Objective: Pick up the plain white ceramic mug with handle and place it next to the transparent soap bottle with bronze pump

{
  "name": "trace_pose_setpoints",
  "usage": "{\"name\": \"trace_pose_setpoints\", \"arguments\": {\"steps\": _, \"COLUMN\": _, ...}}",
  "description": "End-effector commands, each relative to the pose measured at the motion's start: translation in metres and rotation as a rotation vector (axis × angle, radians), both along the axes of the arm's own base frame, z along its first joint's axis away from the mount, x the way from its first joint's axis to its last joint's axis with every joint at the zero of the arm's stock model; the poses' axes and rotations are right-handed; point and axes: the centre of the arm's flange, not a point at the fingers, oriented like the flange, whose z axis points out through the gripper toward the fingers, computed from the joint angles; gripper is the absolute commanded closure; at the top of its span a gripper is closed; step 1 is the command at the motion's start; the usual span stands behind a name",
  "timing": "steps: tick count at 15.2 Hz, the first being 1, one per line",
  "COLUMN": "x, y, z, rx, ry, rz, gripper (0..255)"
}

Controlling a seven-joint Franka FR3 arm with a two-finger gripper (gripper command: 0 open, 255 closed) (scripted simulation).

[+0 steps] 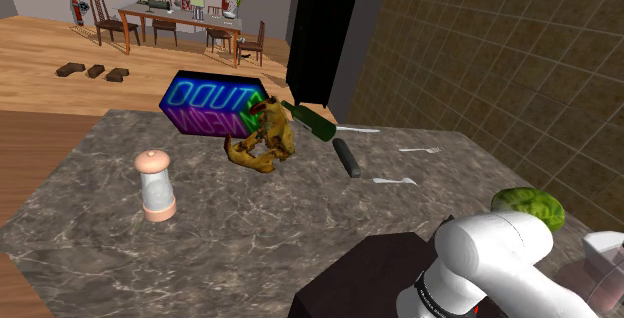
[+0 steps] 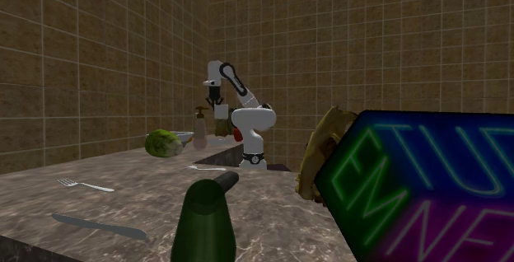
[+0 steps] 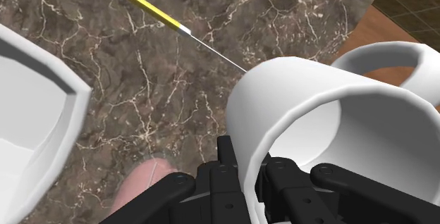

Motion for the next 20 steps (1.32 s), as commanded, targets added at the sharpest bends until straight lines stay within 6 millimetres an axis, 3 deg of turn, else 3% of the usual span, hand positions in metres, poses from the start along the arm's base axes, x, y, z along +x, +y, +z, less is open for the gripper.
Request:
{"name": "trace_pose_setpoints", "arguments": {"steps": 1, "x": 0.000, "y": 0.000, "z": -0.010, "rx": 0.000, "ry": 0.000, "rz": 0.000, "gripper": 255}}
{"name": "trace_pose_setpoints", "arguments": {"steps": 20, "x": 0.000, "y": 0.000, "z": -0.111, "rx": 0.000, "ry": 0.001, "rz": 0.000, "gripper": 255}}
